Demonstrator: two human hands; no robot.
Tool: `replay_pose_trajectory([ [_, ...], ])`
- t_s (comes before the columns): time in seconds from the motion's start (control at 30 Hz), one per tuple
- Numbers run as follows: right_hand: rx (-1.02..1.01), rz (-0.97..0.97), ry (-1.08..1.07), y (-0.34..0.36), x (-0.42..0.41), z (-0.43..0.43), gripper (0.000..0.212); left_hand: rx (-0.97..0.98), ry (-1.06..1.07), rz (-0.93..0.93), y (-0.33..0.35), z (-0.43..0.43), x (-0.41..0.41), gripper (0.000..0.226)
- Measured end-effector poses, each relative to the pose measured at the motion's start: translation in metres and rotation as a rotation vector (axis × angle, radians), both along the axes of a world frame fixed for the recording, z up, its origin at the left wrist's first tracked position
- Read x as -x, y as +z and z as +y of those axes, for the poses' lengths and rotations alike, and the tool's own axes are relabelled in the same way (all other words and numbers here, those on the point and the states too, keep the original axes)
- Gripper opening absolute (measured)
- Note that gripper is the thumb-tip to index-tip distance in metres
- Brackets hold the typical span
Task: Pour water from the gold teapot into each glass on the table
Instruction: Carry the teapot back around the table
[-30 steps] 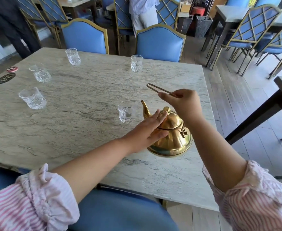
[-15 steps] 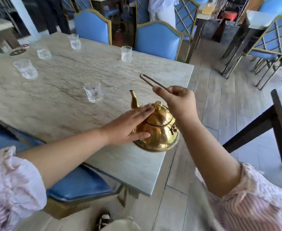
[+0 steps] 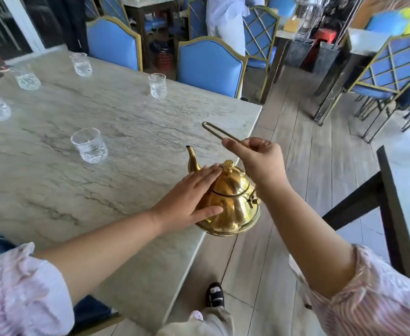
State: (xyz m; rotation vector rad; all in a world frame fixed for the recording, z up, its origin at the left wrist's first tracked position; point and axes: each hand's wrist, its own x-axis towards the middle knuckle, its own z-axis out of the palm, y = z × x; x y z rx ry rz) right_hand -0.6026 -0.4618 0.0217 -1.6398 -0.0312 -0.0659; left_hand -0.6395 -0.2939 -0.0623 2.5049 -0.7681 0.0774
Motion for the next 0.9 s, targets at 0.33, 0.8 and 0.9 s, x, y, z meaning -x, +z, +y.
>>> replay_pose_trajectory([
  [0.33, 0.021, -0.016, 0.204, 0.009, -0.152, -0.019, 0.050, 0.121, 0.195, -0.036, -0.001, -0.036, -0.123, 0.084],
  [0.8, -0.028, 0.029, 0.646, 0.003, -0.381, -0.035, 0.040, 0.067, 0.656, -0.110, -0.003, -0.093, -0.300, 0.084],
  [0.9, -0.046, 0.059, 0.761, 0.006, -0.426, -0.039, 0.040, 0.044, 0.777, -0.101, -0.002, -0.109, -0.335, 0.086],
])
